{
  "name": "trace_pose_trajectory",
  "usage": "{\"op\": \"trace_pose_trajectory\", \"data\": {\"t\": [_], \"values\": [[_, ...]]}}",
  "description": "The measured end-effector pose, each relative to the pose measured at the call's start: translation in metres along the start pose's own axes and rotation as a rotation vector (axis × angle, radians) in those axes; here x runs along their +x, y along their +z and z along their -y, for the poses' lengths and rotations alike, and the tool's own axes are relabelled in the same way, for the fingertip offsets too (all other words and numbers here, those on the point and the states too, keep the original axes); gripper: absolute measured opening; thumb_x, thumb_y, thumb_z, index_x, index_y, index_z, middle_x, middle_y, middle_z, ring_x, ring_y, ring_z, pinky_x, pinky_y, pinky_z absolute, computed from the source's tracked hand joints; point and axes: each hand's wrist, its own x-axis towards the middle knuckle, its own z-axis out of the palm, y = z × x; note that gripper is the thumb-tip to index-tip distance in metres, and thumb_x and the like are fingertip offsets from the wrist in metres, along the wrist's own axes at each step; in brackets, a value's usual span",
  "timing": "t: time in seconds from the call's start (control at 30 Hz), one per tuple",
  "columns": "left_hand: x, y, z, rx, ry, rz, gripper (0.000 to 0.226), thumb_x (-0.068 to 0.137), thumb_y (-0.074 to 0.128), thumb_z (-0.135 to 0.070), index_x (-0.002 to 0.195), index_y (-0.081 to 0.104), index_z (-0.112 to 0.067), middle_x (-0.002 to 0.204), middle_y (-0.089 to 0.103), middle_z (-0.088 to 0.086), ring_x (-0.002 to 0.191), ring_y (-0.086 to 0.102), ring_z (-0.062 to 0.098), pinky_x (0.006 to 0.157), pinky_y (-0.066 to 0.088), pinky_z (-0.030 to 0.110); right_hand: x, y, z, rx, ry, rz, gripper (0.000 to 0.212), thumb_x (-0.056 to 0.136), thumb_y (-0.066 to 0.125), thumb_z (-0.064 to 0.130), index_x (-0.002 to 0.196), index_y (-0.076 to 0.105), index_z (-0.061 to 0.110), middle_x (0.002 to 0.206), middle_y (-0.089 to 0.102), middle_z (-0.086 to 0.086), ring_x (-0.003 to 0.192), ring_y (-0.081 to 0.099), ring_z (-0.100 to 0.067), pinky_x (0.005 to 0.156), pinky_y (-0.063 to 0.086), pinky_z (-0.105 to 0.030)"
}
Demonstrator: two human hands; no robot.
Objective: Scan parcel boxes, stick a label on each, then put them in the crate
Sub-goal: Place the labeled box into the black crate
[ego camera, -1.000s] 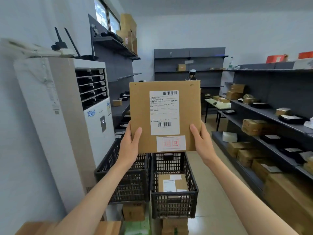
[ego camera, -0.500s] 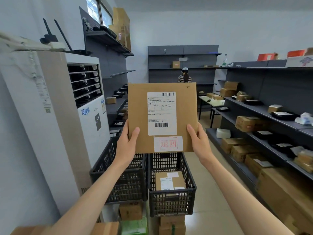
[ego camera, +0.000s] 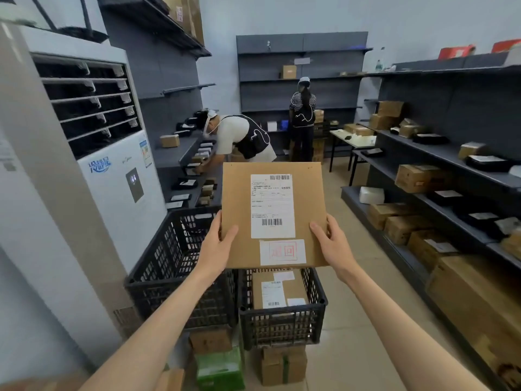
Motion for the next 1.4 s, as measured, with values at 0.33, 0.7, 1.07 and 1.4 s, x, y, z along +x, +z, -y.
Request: {"op": "trace_pose_trajectory", "data": {"t": [0.33, 0.7, 1.07, 1.4], "values": [[0.118, 0.082, 0.092, 0.038, -0.206, 0.03, 0.059, 0.105, 0.05, -0.04, 0.159, 0.026, -0.036, 0.148, 0.049, -0.014, 0.131, 0.051, 0.011, 0.111, 0.043, 0.039, 0.136, -0.014, -0.118, -0.025, 0.212, 0.055, 0.038, 0.105, 0.053, 0.027, 0.14, 0.047, 0.014, 0.13, 0.063, -0.002, 0.102, 0.064, -0.006, 0.065, 0.051, -0.009], [0.161, 0.13, 0.196, 0.075, -0.483, 0.02, 0.058, 0.106, 0.05, -0.039, 0.159, 0.028, -0.031, 0.146, 0.052, -0.011, 0.127, 0.054, 0.012, 0.106, 0.046, 0.036, 0.198, -0.001, -0.24, -0.067, 0.496, 0.145, 0.041, 0.102, 0.056, 0.039, 0.141, 0.045, 0.031, 0.126, 0.065, 0.008, 0.104, 0.066, -0.008, 0.079, 0.053, -0.027], [0.159, 0.146, 0.294, 0.079, -0.719, 0.062, 0.06, 0.105, 0.05, -0.041, 0.159, 0.027, -0.034, 0.148, 0.05, -0.01, 0.128, 0.053, 0.014, 0.107, 0.047, 0.038, 0.196, 0.026, -0.336, -0.204, 0.665, 0.129, 0.047, 0.1, 0.057, 0.046, 0.141, 0.048, 0.024, 0.127, 0.064, 0.007, 0.11, 0.063, -0.014, 0.092, 0.054, -0.039], [0.158, 0.159, 0.348, 0.09, -0.823, 0.152, 0.057, 0.106, 0.049, -0.036, 0.159, 0.027, -0.032, 0.146, 0.052, -0.008, 0.128, 0.052, 0.016, 0.11, 0.045, 0.042, 0.185, 0.037, -0.388, -0.227, 0.795, 0.115, 0.049, 0.102, 0.055, 0.041, 0.147, 0.044, 0.024, 0.131, 0.062, 0.003, 0.113, 0.061, -0.017, 0.094, 0.052, -0.038]]}}
